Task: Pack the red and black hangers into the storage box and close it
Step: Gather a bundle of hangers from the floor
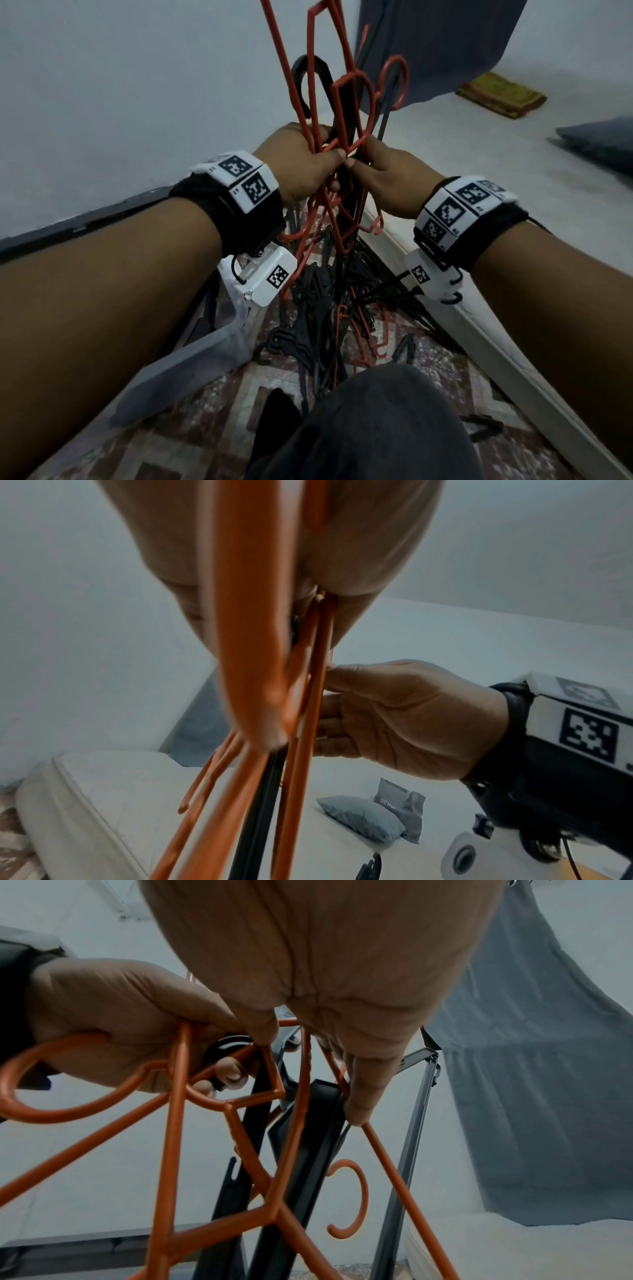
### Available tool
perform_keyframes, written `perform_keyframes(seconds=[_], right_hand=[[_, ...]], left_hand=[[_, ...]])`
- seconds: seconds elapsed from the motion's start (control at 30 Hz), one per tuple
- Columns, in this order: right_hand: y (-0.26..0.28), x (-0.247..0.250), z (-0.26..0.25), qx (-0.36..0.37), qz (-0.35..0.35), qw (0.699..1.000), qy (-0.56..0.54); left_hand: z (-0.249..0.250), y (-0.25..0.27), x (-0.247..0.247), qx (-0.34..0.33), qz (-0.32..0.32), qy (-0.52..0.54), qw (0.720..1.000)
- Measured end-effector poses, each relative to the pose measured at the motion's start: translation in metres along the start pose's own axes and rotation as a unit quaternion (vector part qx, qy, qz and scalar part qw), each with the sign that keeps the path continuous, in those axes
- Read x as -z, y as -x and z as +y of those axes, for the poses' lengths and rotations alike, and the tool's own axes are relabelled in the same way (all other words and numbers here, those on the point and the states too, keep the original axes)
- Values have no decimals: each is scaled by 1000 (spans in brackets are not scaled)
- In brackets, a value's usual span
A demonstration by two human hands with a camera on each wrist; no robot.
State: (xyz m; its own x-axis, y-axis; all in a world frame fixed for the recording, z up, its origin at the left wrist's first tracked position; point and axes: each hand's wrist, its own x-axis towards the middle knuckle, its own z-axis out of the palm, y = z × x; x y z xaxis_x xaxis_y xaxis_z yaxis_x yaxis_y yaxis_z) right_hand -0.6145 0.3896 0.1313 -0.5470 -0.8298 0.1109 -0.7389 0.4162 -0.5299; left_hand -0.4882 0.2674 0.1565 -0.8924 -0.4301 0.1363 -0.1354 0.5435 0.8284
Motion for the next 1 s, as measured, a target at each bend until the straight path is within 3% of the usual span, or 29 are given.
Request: perform_keyframes(seconds=[0.2, 0.33, 0.53, 0.67, 0.87, 1.0], right_hand=[[4, -3, -14, 1, -4, 1000, 0], [0, -5, -47, 19, 10, 1000, -6], [-14, -26, -151, 82, 36, 994, -65], [-18, -69, -233, 123, 30, 984, -129], [-10, -180, -314, 126, -90, 966, -205], [-2, -264, -335, 46, -178, 936, -299]], left_hand=[[-1, 8, 9, 23, 2, 6, 1000], [8, 21, 46, 32, -5, -26, 999], [18, 75, 143, 30, 76, -147, 986], [4, 129, 213, 43, 130, -236, 962], [-66, 205, 285, 144, 50, -344, 927], [-141, 235, 293, 175, -33, -363, 915]])
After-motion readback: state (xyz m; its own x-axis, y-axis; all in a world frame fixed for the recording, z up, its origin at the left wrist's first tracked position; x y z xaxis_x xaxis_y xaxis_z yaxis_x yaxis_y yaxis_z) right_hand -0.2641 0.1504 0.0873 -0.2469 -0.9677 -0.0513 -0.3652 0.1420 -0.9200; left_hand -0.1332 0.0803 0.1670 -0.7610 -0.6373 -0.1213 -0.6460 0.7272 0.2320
